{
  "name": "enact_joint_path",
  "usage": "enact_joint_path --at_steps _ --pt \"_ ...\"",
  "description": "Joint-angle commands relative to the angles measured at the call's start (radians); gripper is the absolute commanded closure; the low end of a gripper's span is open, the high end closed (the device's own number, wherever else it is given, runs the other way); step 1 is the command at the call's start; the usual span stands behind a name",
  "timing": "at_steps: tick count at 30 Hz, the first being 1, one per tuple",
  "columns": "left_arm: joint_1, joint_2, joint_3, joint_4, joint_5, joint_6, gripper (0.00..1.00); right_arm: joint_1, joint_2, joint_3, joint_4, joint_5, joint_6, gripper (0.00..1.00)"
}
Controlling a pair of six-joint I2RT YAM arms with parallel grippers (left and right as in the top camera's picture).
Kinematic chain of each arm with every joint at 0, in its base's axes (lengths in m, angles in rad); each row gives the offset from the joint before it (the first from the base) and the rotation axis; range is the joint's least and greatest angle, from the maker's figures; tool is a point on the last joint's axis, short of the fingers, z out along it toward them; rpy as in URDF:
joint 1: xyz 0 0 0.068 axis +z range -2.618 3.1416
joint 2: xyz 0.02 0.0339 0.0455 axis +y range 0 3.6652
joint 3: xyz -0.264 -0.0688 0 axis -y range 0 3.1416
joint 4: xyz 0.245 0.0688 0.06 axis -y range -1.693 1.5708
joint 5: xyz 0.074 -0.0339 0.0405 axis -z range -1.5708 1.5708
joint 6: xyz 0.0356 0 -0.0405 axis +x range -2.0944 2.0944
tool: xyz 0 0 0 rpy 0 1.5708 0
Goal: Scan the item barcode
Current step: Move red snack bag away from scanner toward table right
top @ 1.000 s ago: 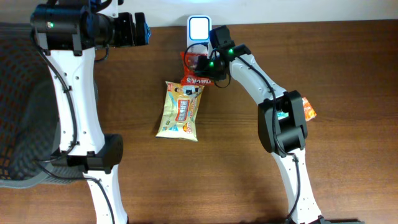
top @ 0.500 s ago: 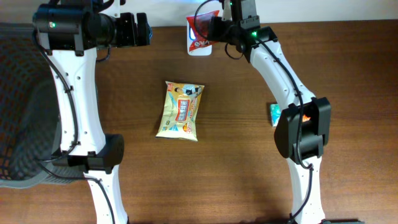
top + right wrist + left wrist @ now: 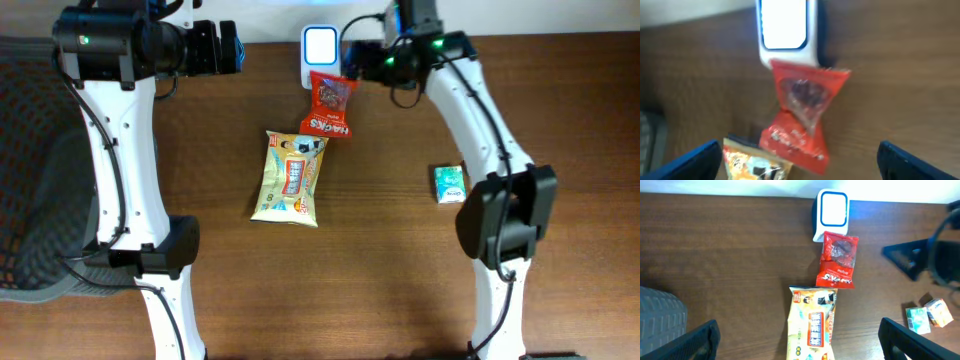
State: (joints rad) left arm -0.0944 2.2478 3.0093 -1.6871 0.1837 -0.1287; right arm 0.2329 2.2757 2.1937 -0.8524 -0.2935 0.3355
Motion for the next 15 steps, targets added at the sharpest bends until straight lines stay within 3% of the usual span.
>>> enact_joint_path --at_steps 1,4,6,7,8,12,15 --pt "-0.004 -0.016 0.012 -0.001 0.007 -0.006 0.01 0.053 0.116 -0.007 0.051 -0.011 -0.006 0.01" --pt "-0.004 -0.016 0.012 -0.001 0.007 -0.006 0.01 0.061 0.217 -0.007 0.115 -0.001 0.024 0.01" --pt "-0.004 -0.016 0.012 -0.001 0.007 -0.006 0.01 0.062 0.269 -0.008 0.135 -0.002 0.037 0.13" --pt "-0.004 -0.016 0.012 -0.001 0.007 -0.006 0.01 0.062 0.282 -0.008 0.133 0.015 0.036 0.74" --pt "-0.004 -0.016 0.012 -0.001 0.007 -0.006 0.01 0.056 0.281 -0.007 0.107 0.055 0.039 0.96" --pt "-0.004 -0.016 0.012 -0.001 0.007 -0.006 0.01 -0.019 0.202 -0.005 -0.029 0.066 0.039 0.96" --pt "-0.003 -0.016 0.012 -0.001 0.007 -0.006 0.01 -0.112 0.050 -0.005 -0.098 0.067 0.038 0.96"
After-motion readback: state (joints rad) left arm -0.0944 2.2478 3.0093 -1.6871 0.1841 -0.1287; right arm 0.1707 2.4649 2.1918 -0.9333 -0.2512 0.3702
